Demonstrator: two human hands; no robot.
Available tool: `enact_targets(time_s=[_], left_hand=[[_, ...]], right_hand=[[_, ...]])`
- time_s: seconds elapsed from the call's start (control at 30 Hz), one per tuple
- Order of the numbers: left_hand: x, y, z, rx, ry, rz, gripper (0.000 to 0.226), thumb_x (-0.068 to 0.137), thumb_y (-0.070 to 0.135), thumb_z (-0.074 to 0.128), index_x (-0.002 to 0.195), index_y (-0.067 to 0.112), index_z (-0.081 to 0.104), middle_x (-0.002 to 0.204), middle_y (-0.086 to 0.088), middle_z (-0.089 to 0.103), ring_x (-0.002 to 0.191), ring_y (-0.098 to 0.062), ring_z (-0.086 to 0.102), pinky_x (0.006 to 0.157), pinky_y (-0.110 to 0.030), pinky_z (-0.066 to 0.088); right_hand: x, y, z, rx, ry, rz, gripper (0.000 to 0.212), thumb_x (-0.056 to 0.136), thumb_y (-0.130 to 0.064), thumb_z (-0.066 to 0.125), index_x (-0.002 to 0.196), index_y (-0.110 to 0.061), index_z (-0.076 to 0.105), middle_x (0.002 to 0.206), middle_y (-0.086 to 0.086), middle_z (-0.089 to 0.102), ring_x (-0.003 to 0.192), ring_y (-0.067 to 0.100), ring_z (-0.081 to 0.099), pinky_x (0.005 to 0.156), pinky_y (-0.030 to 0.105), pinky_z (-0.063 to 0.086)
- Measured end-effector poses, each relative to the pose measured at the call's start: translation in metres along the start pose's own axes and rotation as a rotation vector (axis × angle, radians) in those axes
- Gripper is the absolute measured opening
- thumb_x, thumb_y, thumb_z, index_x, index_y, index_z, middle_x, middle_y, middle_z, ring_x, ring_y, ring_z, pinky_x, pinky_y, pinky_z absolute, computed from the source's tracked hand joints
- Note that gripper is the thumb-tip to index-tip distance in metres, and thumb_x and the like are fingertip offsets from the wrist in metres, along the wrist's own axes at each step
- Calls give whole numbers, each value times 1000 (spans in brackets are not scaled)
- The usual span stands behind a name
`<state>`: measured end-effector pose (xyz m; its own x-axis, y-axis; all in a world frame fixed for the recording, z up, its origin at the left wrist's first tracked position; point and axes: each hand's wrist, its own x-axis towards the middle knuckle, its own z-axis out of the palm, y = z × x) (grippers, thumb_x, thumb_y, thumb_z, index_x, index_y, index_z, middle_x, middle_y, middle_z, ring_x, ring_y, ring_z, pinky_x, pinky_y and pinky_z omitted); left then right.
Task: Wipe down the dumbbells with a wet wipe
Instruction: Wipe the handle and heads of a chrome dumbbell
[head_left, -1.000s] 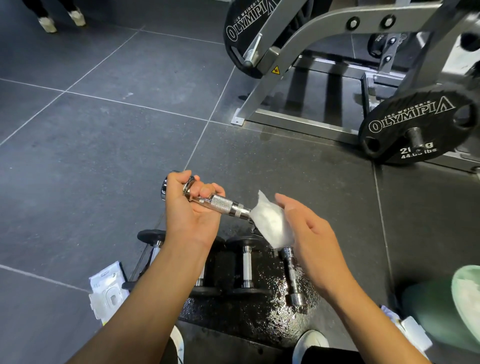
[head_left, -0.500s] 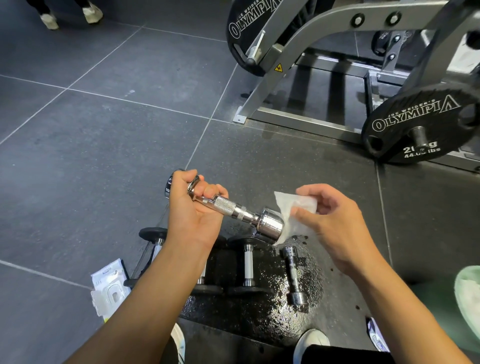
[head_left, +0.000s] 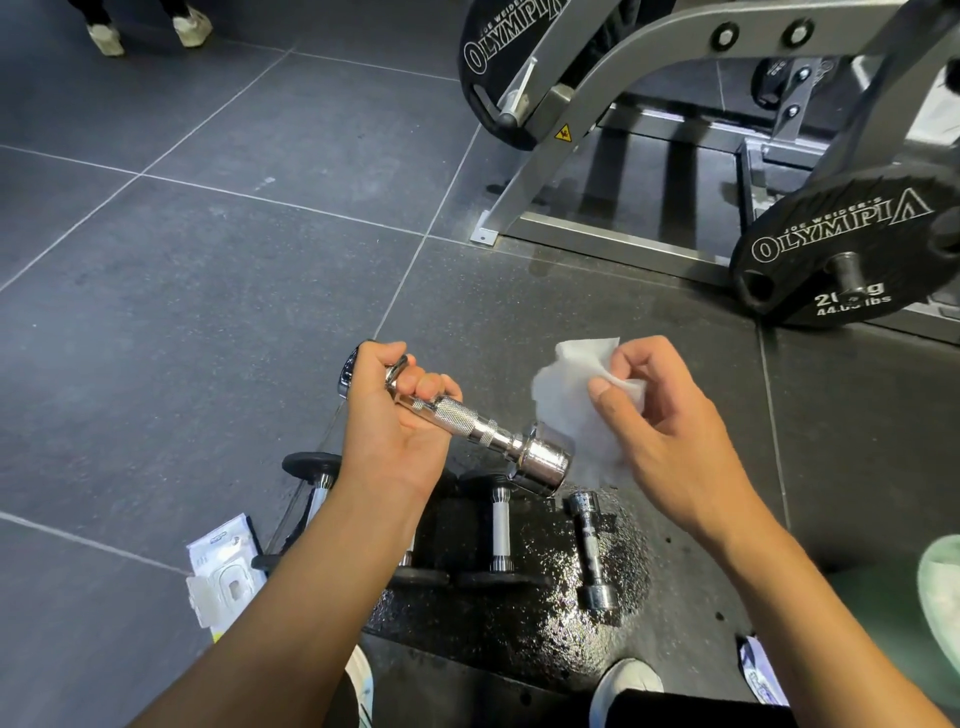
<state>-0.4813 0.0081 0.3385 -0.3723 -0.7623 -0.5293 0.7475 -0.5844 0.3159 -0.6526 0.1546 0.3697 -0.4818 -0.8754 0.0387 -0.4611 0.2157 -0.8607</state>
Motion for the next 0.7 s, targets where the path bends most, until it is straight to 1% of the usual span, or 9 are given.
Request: enact_targets(time_s=[0.07, 0.13, 0.23, 0.33, 0.4, 0.47, 0.53, 0.6, 0.7], left_hand=[[1, -1, 0, 10, 4, 2, 29, 93, 15, 61, 72, 20, 42, 56, 9, 34, 45, -8, 35, 68, -24, 41], [1, 0, 0, 24, 7, 10, 29, 93, 15, 60, 71, 20, 42, 56, 9, 34, 45, -8, 35, 69, -24, 41], [0, 1, 0, 32, 7, 14, 30, 93, 15, 60, 70, 20, 41, 56, 9, 34, 45, -8, 35, 68, -24, 41], [0, 0, 0, 16, 15, 13, 32, 93, 14, 60, 68, 20, 41, 56, 8, 33, 45, -8, 35, 67, -24, 41], [1, 0, 1, 16, 16, 15, 32, 93, 14, 59, 69, 20, 40, 56, 8, 32, 45, -9, 34, 65, -25, 41], [2, 1, 1, 9, 16, 23, 31, 93, 15, 58, 69, 20, 39, 55, 8, 32, 44, -9, 34, 64, -26, 41], [2, 3, 1, 6, 20, 28, 31, 94, 16, 58, 68, 19, 40, 55, 8, 32, 43, -9, 34, 67, -26, 40], [2, 4, 2, 3, 26, 33, 32, 94, 16, 58, 68, 19, 41, 54, 9, 32, 43, -9, 35, 71, -27, 39], [2, 5, 1, -16, 28, 17, 30, 94, 16, 58, 69, 19, 42, 55, 8, 33, 44, -8, 35, 69, -25, 41]], right_hand=[[-1, 2, 1, -82, -81, 13, 15, 102, -30, 62, 97, -24, 50, 73, 9, 58, 57, 9, 41, 53, 28, 37], [0, 5, -1, -113, -25, 33, 14, 101, -29, 61, 95, -24, 50, 74, 14, 59, 55, 7, 40, 52, 26, 37], [0, 3, -4, -33, 30, 9, 14, 100, -28, 63, 95, -24, 51, 82, 7, 60, 59, 7, 44, 52, 24, 38], [-7, -2, 0, -66, -83, -193, 12, 98, -30, 68, 95, -28, 57, 88, -7, 64, 66, 6, 54, 58, 22, 45], [-14, -3, 4, -173, -228, -373, 11, 96, -33, 72, 100, -26, 66, 103, -16, 68, 94, 6, 63, 80, 22, 51], [-19, 1, 7, -271, -404, -459, 18, 94, -40, 73, 106, -27, 74, 125, -23, 67, 125, 12, 53, 103, 30, 45], [-23, 2, 5, -329, -459, -460, 23, 96, -50, 67, 109, -35, 79, 134, -31, 62, 137, 12, 42, 111, 38, 37], [-25, 2, 3, -279, -390, -485, 23, 100, -43, 65, 115, -34, 79, 129, -30, 67, 136, 12, 48, 110, 41, 41], [-22, 6, 7, -188, -144, -495, 20, 98, -17, 73, 118, -18, 77, 118, -12, 71, 111, 8, 65, 93, 34, 54]])
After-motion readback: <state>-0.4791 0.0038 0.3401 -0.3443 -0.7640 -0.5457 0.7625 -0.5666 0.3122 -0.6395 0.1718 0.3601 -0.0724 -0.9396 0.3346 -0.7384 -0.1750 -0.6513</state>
